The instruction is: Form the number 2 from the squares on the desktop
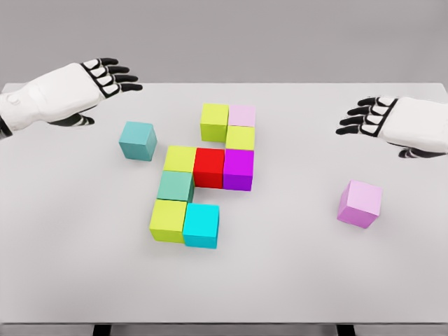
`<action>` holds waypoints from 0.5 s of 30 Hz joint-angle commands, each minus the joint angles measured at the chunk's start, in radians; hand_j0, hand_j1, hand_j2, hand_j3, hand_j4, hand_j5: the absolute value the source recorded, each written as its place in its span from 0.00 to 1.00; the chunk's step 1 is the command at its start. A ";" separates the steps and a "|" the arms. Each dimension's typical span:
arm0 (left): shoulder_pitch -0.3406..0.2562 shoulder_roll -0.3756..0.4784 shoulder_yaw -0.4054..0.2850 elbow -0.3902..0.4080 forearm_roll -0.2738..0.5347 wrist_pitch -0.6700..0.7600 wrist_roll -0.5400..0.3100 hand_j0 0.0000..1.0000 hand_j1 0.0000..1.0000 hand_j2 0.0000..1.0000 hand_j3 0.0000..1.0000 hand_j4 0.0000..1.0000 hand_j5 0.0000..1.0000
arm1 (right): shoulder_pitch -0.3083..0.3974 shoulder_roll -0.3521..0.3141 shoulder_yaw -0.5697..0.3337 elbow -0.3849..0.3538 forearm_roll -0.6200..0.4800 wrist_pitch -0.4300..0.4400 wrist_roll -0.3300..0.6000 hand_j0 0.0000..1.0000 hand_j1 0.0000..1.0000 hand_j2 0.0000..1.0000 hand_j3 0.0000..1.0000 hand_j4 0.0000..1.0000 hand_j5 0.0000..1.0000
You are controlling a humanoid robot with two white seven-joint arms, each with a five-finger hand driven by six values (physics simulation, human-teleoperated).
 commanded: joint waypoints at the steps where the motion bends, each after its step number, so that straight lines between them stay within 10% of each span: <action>1: -0.006 -0.024 -0.052 0.045 -0.003 0.000 -0.012 1.00 1.00 1.00 1.00 1.00 1.00 | -0.001 -0.006 0.117 0.000 0.011 0.000 0.090 1.00 1.00 1.00 1.00 1.00 1.00; 15: -0.220 -0.043 -0.328 0.169 0.019 0.000 -0.009 1.00 1.00 1.00 1.00 1.00 1.00 | -0.020 0.015 0.138 -0.002 0.016 0.000 0.167 1.00 1.00 1.00 1.00 1.00 1.00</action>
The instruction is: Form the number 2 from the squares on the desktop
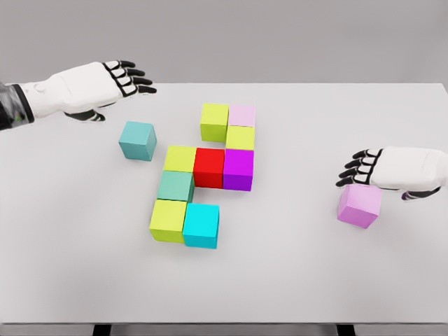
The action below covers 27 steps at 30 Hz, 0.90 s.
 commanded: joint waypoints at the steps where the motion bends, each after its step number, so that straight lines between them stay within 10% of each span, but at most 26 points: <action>1: -0.005 -0.002 -0.077 0.054 0.054 0.000 0.002 1.00 1.00 1.00 1.00 1.00 1.00 | 0.000 0.015 0.002 0.000 0.000 0.002 0.001 1.00 1.00 1.00 1.00 1.00 1.00; 11: -0.186 -0.014 -0.351 0.088 0.132 0.000 0.000 1.00 1.00 1.00 1.00 1.00 1.00 | 0.001 0.057 0.023 0.013 0.072 0.002 0.001 1.00 1.00 1.00 1.00 1.00 1.00; 27: -0.196 -0.062 -0.359 0.124 0.043 0.000 -0.001 1.00 1.00 1.00 1.00 1.00 1.00 | 0.006 0.121 0.066 0.058 0.130 0.002 0.003 0.98 0.98 0.98 0.98 0.98 0.98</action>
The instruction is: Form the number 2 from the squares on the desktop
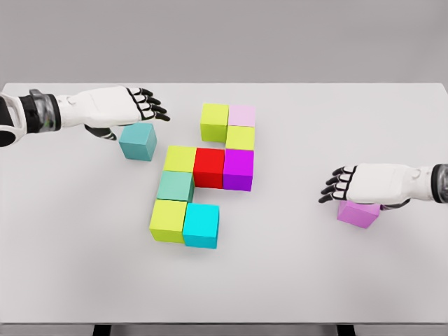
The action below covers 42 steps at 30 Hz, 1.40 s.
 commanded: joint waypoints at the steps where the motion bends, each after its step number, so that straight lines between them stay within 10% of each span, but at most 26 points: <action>1: 0.000 -0.002 0.001 0.009 -0.020 0.000 0.000 1.00 1.00 1.00 1.00 1.00 1.00 | 0.000 0.001 0.002 0.000 0.009 0.002 0.000 0.97 0.97 0.97 0.97 0.97 0.97; 15: 0.017 -0.011 0.001 0.040 -0.052 0.000 0.000 1.00 1.00 1.00 1.00 1.00 1.00 | 0.002 -0.008 0.001 -0.006 0.035 0.002 0.000 0.72 0.72 0.72 0.72 0.72 0.72; 42: 0.044 -0.074 0.003 0.109 -0.103 0.000 0.000 1.00 1.00 1.00 1.00 1.00 1.00 | -0.028 -0.033 -0.012 -0.116 -0.076 0.002 -0.003 0.63 0.63 0.63 0.63 0.63 0.63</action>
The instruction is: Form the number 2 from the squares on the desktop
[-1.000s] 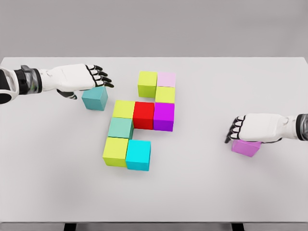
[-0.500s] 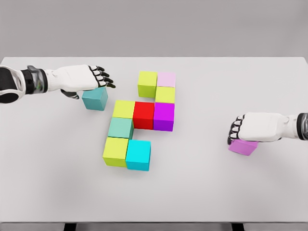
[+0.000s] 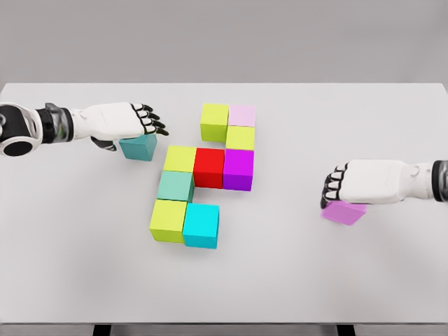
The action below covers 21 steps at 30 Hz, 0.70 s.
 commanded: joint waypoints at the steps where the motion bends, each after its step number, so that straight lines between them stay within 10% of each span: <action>1: 0.000 -0.001 0.003 0.003 0.001 0.000 0.000 1.00 1.00 1.00 1.00 1.00 1.00 | 0.000 0.001 0.001 -0.001 -0.036 0.002 -0.001 0.63 0.63 0.63 0.63 0.63 0.63; 14: 0.006 -0.050 0.001 0.052 -0.031 0.000 -0.006 1.00 1.00 1.00 1.00 1.00 1.00 | -0.009 0.133 0.013 -0.001 -0.088 0.002 0.001 0.63 0.63 0.63 0.63 0.63 0.63; 21: 0.008 -0.053 0.003 0.054 -0.073 0.000 -0.006 0.69 0.69 0.69 0.69 0.69 0.69 | -0.008 0.193 0.037 -0.001 -0.100 0.002 0.002 0.63 0.63 0.63 0.63 0.63 0.63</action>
